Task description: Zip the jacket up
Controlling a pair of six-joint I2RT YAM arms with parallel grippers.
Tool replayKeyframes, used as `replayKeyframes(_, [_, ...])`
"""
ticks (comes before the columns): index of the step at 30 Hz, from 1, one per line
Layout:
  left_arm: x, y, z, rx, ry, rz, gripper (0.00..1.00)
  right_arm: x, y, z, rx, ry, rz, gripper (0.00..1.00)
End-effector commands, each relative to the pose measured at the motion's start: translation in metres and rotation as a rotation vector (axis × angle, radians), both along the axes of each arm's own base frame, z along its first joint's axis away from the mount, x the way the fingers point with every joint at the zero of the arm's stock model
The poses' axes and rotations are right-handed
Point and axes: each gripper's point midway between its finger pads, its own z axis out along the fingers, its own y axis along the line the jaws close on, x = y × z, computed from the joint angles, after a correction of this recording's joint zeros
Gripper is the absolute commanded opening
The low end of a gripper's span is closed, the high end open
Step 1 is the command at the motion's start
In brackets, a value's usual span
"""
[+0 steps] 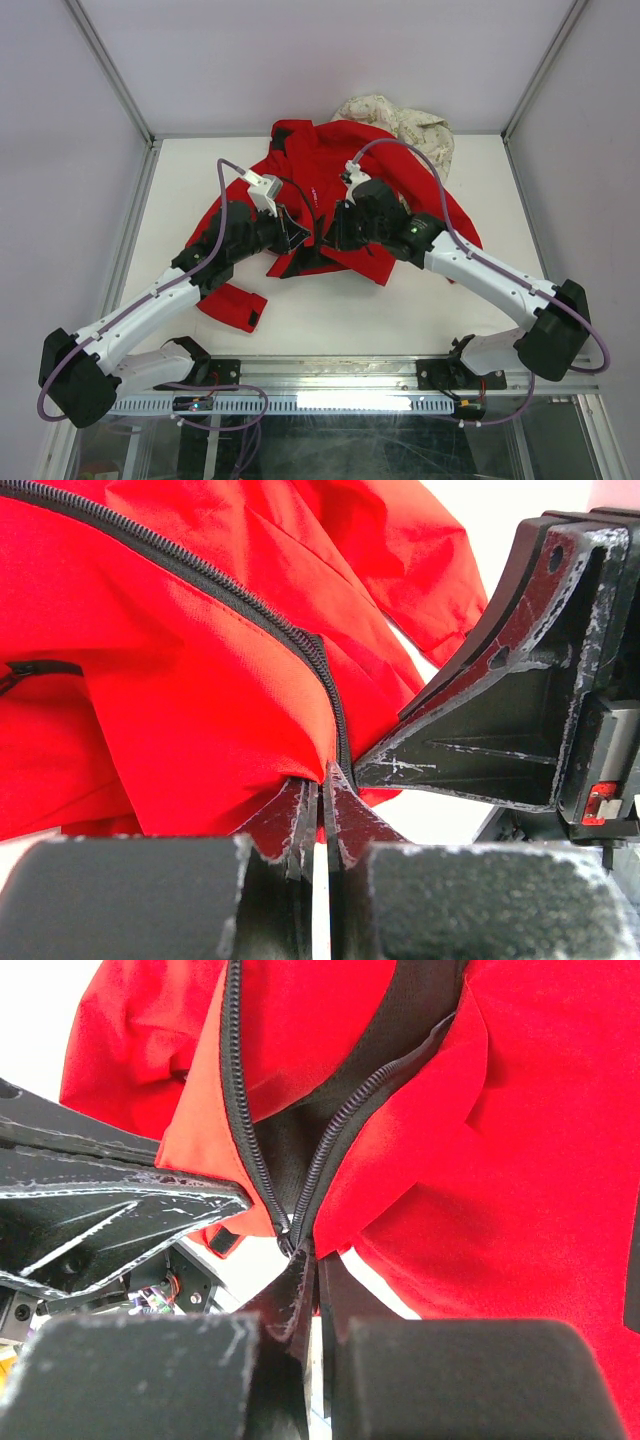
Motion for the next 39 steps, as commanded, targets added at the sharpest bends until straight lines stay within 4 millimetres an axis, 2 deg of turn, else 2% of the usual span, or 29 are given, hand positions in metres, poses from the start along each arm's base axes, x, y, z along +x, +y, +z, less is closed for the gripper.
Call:
replayKeyframes(1, [-0.001,-0.003,0.010,-0.017,-0.048,-0.017,0.00,0.012,0.012,0.037,0.091,-0.072,-0.025,0.00])
replayKeyframes(11, [-0.004,0.000,0.007,-0.033,-0.030,-0.003,0.00,0.010,0.009,0.039,0.155,-0.075,-0.028,0.00])
replayKeyframes(17, [-0.013,-0.002,0.005,-0.075,-0.002,-0.022,0.00,0.010,0.005,0.040,0.232,-0.081,-0.017,0.00])
replayKeyframes(24, [-0.008,0.007,0.017,-0.097,-0.028,0.039,0.00,0.006,0.001,0.030,0.196,-0.046,-0.017,0.00])
replayKeyframes(29, [-0.006,0.002,0.027,-0.133,-0.046,0.036,0.00,0.001,0.004,0.030,0.218,-0.042,0.007,0.00])
replayKeyframes(39, [-0.004,-0.001,0.033,-0.161,-0.059,0.032,0.00,0.000,0.007,0.029,0.226,-0.035,0.021,0.00])
